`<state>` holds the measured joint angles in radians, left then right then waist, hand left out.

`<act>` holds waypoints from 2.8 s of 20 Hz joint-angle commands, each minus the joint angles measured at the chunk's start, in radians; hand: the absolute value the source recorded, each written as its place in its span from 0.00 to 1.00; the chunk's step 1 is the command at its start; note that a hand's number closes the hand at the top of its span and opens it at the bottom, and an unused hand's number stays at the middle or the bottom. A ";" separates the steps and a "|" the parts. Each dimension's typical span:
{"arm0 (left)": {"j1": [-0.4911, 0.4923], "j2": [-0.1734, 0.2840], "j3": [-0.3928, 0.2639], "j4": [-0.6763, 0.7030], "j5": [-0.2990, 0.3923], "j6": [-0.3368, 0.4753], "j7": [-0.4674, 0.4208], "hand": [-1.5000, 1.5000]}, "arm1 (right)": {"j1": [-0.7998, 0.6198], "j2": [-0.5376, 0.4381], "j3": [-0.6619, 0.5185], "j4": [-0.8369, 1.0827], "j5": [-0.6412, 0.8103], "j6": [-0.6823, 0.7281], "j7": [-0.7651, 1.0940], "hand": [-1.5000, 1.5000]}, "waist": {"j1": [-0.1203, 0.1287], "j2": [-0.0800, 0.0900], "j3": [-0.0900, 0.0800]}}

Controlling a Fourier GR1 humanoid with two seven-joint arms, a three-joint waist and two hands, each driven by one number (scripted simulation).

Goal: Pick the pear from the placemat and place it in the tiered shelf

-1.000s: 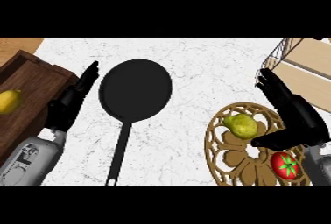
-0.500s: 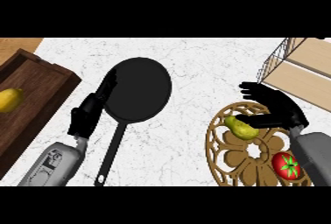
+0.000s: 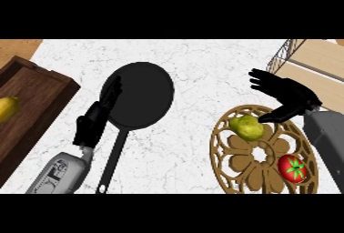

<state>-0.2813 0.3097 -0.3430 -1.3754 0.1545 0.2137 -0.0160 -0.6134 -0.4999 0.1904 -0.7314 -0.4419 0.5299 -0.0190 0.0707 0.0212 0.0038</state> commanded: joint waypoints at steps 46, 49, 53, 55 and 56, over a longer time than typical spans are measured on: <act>0.064 -0.073 0.159 -0.048 -0.128 -0.077 0.027 0.50 | -0.303 0.012 0.105 -0.091 0.658 0.497 0.004 0.00 | -0.060 -0.017 -0.003; 0.082 -0.071 0.179 -0.065 -0.133 -0.088 0.057 0.50 | -0.265 0.053 0.083 -0.175 0.648 0.507 0.102 0.00 | -0.067 -0.021 -0.004; 0.069 -0.110 0.189 0.051 -0.154 -0.098 -0.051 0.50 | -0.265 0.074 0.060 -0.189 0.655 0.515 0.144 0.00 | -0.069 -0.019 -0.004; 0.053 -0.095 0.190 -0.063 -0.130 -0.126 0.075 0.50 | -0.313 0.074 0.062 -0.115 0.706 0.518 0.095 0.00 | -0.058 -0.018 -0.004; 0.070 -0.072 0.219 -0.034 -0.124 -0.151 0.041 0.50 | -0.227 0.047 0.048 -0.222 0.688 0.534 0.110 0.00 | -0.069 -0.021 -0.004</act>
<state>-0.1964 0.2202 -0.1645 -1.4342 0.0167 0.1067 0.0277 -0.8779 -0.4355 0.2533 -0.9154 0.2161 1.0219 0.1015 0.0047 0.0004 -0.0002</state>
